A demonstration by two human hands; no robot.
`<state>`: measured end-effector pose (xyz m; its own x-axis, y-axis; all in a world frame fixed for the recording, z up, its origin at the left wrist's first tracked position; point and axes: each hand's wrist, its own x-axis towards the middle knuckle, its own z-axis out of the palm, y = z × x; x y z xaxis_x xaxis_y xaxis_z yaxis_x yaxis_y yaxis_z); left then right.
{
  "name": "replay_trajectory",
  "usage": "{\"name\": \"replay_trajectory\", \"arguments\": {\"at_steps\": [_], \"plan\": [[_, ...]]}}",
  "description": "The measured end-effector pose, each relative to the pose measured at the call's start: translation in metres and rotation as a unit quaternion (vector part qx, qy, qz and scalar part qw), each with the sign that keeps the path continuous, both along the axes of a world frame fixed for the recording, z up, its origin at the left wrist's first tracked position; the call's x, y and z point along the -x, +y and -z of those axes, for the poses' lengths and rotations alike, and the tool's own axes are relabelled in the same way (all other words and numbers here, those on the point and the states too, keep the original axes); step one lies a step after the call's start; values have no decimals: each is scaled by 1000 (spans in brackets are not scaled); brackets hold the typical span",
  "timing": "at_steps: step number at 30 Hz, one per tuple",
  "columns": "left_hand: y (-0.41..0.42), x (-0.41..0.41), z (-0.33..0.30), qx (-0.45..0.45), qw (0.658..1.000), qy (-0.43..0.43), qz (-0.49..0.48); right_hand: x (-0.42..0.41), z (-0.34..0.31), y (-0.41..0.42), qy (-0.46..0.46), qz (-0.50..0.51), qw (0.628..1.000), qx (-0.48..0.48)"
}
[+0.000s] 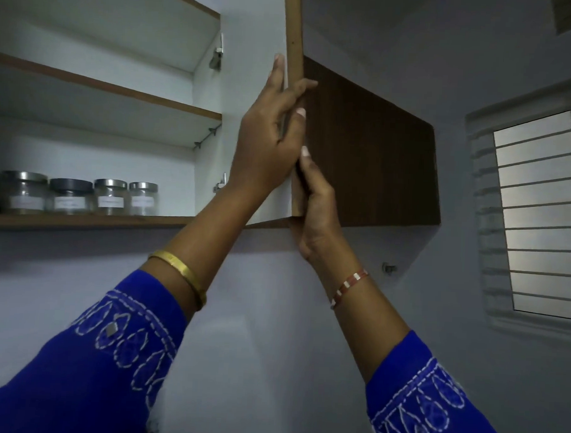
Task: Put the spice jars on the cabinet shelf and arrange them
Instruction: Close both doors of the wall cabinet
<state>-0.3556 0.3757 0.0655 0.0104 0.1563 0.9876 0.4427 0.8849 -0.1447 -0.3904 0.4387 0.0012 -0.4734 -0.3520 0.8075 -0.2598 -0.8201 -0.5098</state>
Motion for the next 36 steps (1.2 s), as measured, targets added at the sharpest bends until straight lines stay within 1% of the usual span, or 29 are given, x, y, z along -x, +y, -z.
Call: {"name": "replay_trajectory", "arguments": {"at_steps": [4,12,15,19,22,25,29,32,36], "plan": [[-29,-38,2,-7,1000,24,-2,-33,1,-31,23,39,999,10],[-99,-110,0,-19,999,27,-32,-99,3,-106,28,86,995,30],[-124,-135,2,-60,997,22,-35,-120,4,-135,34,111,993,20],[-156,-166,0,-137,991,-8,5,-145,6,-179,47,190,981,14],[-181,-188,-2,-179,983,-32,-7,-163,6,-212,52,228,972,12],[-210,-206,-3,-198,978,-53,-40,-173,7,-241,70,267,961,-2],[-243,-223,-2,-199,972,-91,-87,-179,7,-278,94,300,949,-15],[-267,-229,2,-196,964,-98,-150,-179,7,-302,126,336,933,-40],[-300,-232,10,-150,949,-102,-257,-173,7,-333,182,384,902,-77]]}}
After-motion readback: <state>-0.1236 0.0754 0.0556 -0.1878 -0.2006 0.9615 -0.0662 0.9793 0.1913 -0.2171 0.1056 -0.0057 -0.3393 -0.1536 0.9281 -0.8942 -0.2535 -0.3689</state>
